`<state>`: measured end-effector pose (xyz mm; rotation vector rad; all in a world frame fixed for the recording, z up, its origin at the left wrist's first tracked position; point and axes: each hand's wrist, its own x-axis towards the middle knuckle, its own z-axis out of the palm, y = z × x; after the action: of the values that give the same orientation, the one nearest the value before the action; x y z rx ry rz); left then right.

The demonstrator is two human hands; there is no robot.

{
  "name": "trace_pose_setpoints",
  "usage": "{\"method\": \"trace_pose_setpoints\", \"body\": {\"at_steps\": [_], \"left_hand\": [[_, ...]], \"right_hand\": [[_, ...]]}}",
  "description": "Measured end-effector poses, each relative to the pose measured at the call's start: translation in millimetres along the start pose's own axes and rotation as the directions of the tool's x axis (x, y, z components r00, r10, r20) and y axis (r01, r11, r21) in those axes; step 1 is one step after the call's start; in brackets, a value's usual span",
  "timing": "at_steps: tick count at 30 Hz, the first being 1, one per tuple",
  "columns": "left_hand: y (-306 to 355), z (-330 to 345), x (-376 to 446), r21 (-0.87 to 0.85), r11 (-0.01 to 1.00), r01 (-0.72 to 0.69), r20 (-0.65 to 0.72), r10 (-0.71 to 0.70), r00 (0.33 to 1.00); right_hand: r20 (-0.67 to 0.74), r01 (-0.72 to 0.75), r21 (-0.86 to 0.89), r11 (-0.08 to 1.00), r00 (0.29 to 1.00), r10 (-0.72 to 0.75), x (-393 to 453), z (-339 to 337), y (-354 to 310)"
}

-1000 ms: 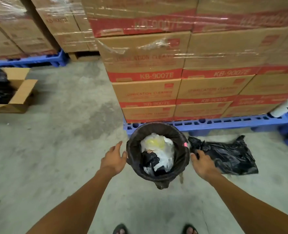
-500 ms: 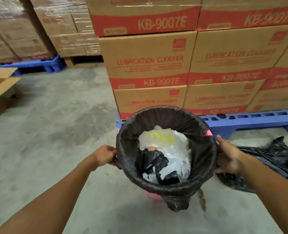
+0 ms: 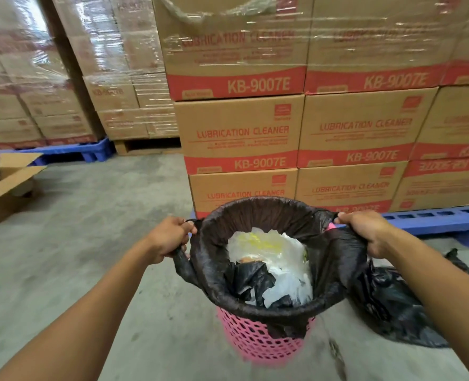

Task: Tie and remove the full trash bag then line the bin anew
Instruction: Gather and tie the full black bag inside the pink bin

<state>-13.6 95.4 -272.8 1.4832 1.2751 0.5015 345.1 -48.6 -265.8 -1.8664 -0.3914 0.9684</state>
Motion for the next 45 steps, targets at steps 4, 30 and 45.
{"method": "trace_pose_setpoints", "body": {"at_steps": [4,30,45], "left_hand": [[23.9,23.0,-4.0,-0.014,0.997,-0.074,-0.122,0.072,0.99],[107.4,49.0,-28.6,-0.155,0.74,-0.654,0.008,0.663,0.748],[107.7,96.1,-36.8,0.016,0.763,-0.646,0.385,0.592,0.708]], "right_hand": [[0.0,0.059,0.03,0.998,0.998,-0.059,-18.0,23.8,-20.5],[0.45,0.742,-0.67,0.038,0.446,-0.774,-139.2,74.1,-103.8],[0.491,0.847,-0.497,0.186,0.452,-0.745,-134.6,70.3,-111.4]]}}
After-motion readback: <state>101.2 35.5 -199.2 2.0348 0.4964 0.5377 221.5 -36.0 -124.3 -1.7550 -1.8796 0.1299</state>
